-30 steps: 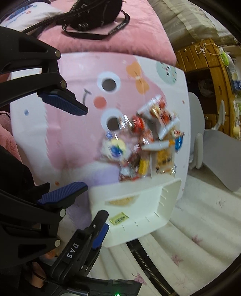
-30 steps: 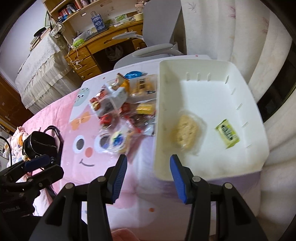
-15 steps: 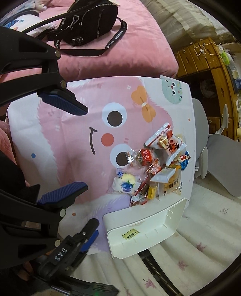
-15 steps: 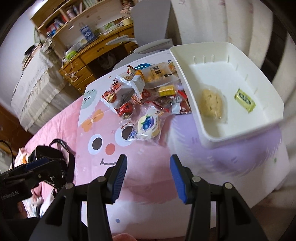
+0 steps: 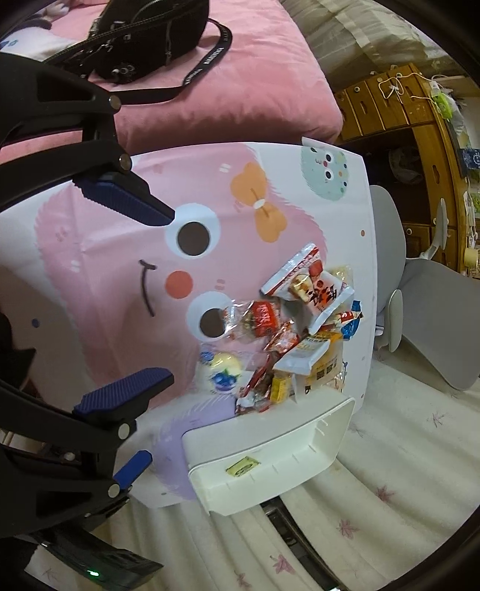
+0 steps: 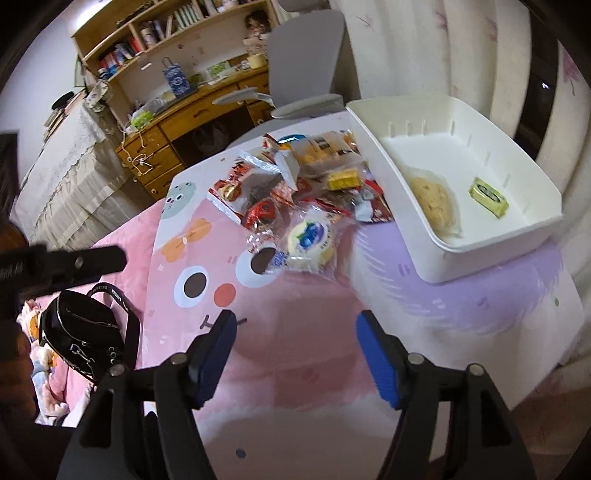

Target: Organize snacks

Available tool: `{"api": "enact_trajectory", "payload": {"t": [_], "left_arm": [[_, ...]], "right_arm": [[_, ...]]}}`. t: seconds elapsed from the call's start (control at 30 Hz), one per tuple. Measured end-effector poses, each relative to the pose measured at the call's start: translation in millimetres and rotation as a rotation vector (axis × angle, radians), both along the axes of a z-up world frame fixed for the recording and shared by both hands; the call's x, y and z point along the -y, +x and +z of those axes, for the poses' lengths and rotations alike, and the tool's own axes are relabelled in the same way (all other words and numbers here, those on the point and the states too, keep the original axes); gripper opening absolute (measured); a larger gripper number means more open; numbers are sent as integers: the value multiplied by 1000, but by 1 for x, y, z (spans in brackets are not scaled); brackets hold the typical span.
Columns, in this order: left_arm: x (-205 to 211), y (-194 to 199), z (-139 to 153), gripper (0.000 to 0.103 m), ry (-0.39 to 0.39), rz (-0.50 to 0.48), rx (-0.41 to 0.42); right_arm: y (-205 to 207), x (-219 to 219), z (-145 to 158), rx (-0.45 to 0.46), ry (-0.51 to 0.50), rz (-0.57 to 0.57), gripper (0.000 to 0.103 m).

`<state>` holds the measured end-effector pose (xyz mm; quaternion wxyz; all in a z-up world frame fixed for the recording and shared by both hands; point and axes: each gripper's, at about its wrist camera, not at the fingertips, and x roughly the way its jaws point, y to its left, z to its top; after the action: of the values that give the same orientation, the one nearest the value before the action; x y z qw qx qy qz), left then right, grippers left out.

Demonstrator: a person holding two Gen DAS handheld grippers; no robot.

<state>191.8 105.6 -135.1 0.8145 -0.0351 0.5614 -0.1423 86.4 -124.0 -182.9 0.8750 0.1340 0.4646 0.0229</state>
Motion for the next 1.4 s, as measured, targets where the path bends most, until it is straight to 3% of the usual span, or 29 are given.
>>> {"api": "enact_trajectory", "payload": {"t": [0.37, 0.7, 1.0, 1.4], "left_arm": [[32, 65, -42, 79, 12, -31, -86], [61, 125, -103, 79, 14, -27, -173], [76, 143, -135, 78, 5, -35, -204], [92, 153, -148, 77, 6, -50, -185]], "right_arm": [[52, -16, -39, 70, -98, 82, 70], [88, -8, -78, 1, -127, 84, 74], [102, -12, -95, -10, -108, 118, 77], [110, -19, -98, 9, -136, 163, 78]]}}
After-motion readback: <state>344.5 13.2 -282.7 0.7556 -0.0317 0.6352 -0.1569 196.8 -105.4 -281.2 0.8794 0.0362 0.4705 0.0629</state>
